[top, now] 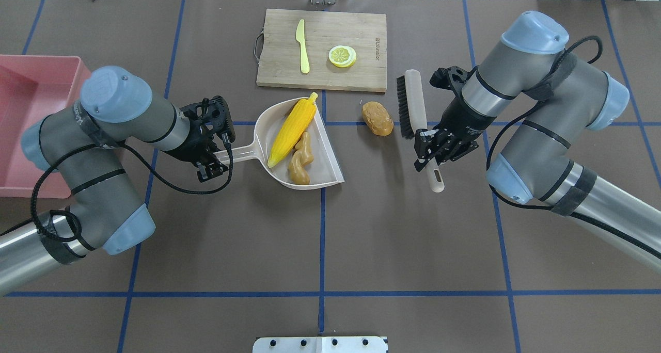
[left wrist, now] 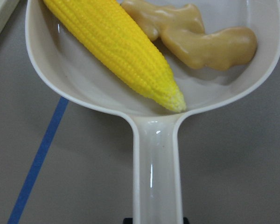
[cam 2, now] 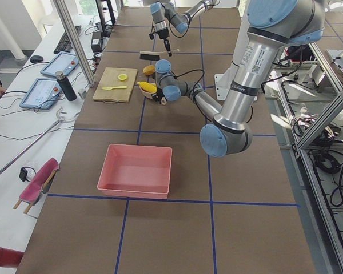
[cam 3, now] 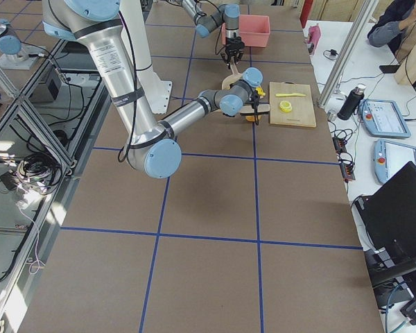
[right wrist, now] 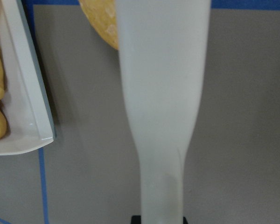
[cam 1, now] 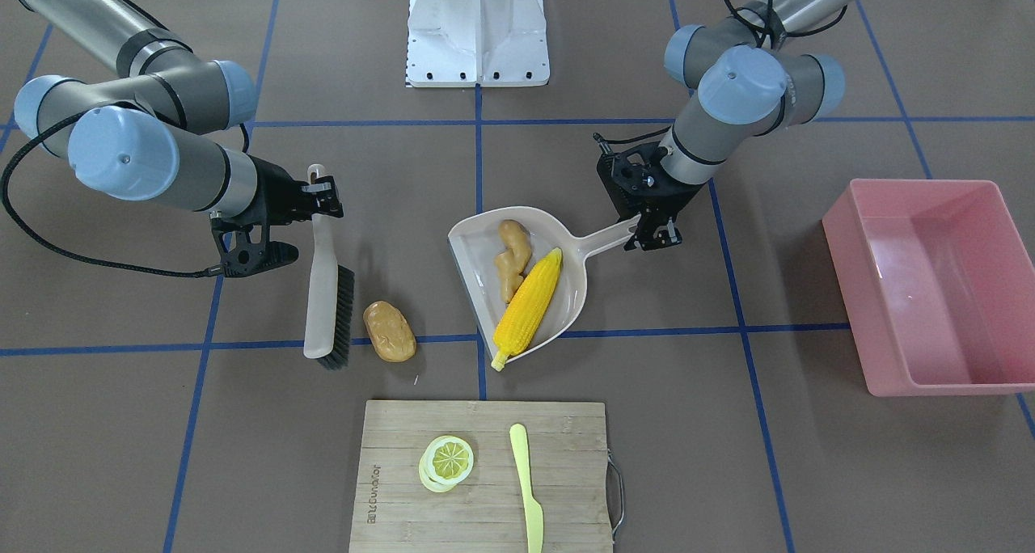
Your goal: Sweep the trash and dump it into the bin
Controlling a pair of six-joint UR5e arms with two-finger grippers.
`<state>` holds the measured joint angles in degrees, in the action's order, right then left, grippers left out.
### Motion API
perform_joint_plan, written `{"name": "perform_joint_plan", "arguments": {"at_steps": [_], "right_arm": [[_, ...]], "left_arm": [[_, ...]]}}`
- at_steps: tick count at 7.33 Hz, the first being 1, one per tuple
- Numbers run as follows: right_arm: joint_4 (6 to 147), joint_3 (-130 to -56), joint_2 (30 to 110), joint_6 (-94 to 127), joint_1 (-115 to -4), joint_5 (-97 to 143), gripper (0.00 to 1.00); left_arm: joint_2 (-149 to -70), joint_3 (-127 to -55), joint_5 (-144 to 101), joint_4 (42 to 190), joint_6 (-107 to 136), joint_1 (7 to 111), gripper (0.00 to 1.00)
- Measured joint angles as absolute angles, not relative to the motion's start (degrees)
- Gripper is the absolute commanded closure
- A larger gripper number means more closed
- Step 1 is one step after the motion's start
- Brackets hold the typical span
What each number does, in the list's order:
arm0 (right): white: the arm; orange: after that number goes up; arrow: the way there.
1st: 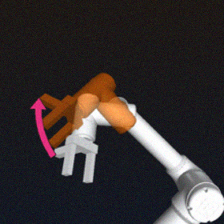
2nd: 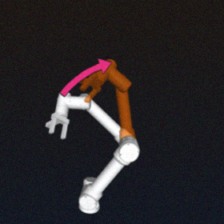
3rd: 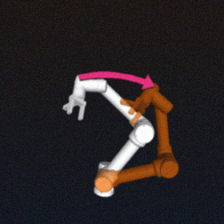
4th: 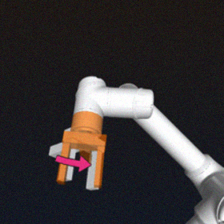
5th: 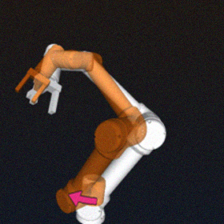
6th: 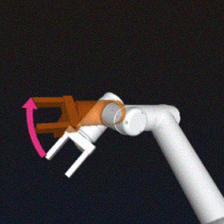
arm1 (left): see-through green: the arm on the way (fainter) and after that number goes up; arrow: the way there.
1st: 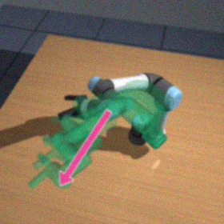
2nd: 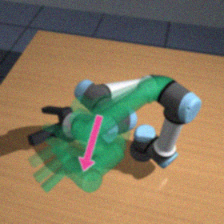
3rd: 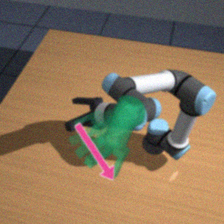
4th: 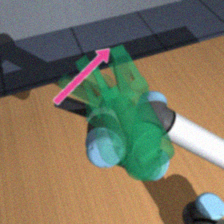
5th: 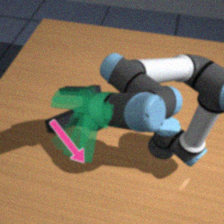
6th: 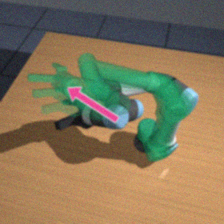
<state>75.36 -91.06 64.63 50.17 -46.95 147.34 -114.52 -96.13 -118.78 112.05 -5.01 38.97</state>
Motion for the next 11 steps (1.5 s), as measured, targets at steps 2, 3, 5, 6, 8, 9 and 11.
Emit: {"name": "perform_joint_plan", "arguments": {"at_steps": [2,3,5,6,8,9,11], "right_arm": [[75.4,-90.0,65.8,47.8,-46.5,148.1,1.00],[75.3,-89.2,66.0,46.5,-46.1,148.0,1.00],[75.3,-86.6,64.5,43.6,-45.8,147.4,1.00],[75.1,-85.9,63.6,43.1,-45.9,147.3,1.00],[74.5,-85.5,62.2,42.6,-46.2,147.3,1.00],[74.4,-84.9,61.7,41.7,-46.1,147.3,1.00],[74.4,-82.8,61.3,39.5,-45.9,147.2,1.00]], "left_arm": [[-114.6,-96.2,-119.4,112.2,-5.1,38.9,1.00],[-114.6,-96.2,-119.4,112.2,-5.1,38.9,1.00],[-114.6,-96.1,-119.4,111.9,-5.1,39.1,1.00],[-114.5,-96.0,-119.3,111.8,-5.1,39.1,1.00],[-114.6,-95.6,-119.2,111.6,-5.1,39.4,1.00],[-114.8,-95.4,-119.2,111.0,-5.1,39.7,1.00],[-116.1,-95.1,-119.3,107.9,-5.2,40.1,1.00]]}}
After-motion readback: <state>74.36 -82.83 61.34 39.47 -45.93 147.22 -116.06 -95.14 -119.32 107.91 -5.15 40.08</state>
